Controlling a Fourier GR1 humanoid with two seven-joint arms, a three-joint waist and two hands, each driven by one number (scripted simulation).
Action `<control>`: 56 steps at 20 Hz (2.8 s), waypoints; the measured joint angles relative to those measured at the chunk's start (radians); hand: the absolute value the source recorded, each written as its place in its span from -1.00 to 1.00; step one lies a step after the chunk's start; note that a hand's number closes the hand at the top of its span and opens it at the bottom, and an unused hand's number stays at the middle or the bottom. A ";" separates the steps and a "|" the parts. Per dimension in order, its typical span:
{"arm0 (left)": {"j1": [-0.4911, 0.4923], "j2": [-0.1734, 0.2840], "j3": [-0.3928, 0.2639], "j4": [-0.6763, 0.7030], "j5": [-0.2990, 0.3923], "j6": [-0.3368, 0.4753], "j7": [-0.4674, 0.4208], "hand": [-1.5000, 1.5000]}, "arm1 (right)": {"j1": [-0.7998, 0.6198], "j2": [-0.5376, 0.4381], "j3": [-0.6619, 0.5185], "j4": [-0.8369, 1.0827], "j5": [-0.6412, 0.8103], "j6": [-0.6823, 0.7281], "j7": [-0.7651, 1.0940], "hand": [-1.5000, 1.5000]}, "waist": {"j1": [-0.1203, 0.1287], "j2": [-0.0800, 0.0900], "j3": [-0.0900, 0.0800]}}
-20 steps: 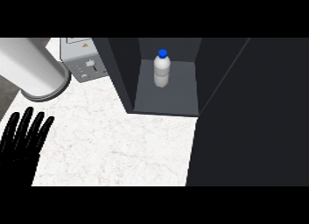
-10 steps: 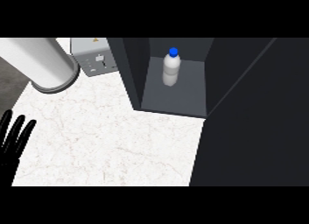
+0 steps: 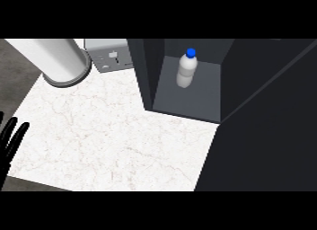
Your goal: Pick up the bottled water, place it into the cabinet and close the cabinet
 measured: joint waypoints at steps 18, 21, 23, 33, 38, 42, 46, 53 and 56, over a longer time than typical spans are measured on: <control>-0.016 0.050 0.037 0.025 0.029 -0.060 0.025 -1.00 | -0.243 -0.089 -0.034 0.002 -0.017 0.103 0.069 1.00 | 0.048 -0.001 -0.011; -0.019 0.055 0.044 0.030 0.033 -0.066 0.026 -1.00 | -0.265 -0.090 -0.039 0.004 -0.018 0.108 0.078 1.00 | 0.050 0.001 -0.012; -0.021 0.057 0.047 0.031 0.037 -0.070 0.027 -1.00 | -0.275 -0.087 -0.039 0.005 -0.019 0.109 0.083 1.00 | 0.048 0.003 -0.012; -0.032 0.064 0.056 0.035 0.049 -0.092 0.029 -1.00 | -0.273 -0.063 -0.040 0.022 -0.054 0.114 0.088 1.00 | 0.077 0.031 -0.013; -0.043 0.071 0.062 0.039 0.052 -0.103 0.032 -1.00 | -0.271 -0.048 -0.044 0.038 -0.096 0.116 0.091 1.00 | 0.095 0.046 -0.010; -0.050 0.075 0.069 0.044 0.057 -0.112 0.032 -1.00 | -0.280 -0.021 -0.049 0.052 -0.121 0.100 0.107 1.00 | 0.097 0.051 -0.007; -0.058 0.078 0.070 0.051 0.060 -0.119 0.036 -1.00 | -0.335 -0.001 -0.068 0.064 -0.127 0.091 0.151 1.00 | 0.093 0.048 -0.007; -0.064 0.081 0.075 0.070 0.066 -0.129 0.040 -1.00 | -0.500 0.041 -0.105 0.158 -0.129 0.068 0.283 1.00 | 0.094 0.041 -0.006; -0.066 0.083 0.077 0.076 0.071 -0.132 0.044 -1.00 | -0.580 0.075 -0.128 0.221 -0.140 0.052 0.330 1.00 | 0.094 0.037 -0.004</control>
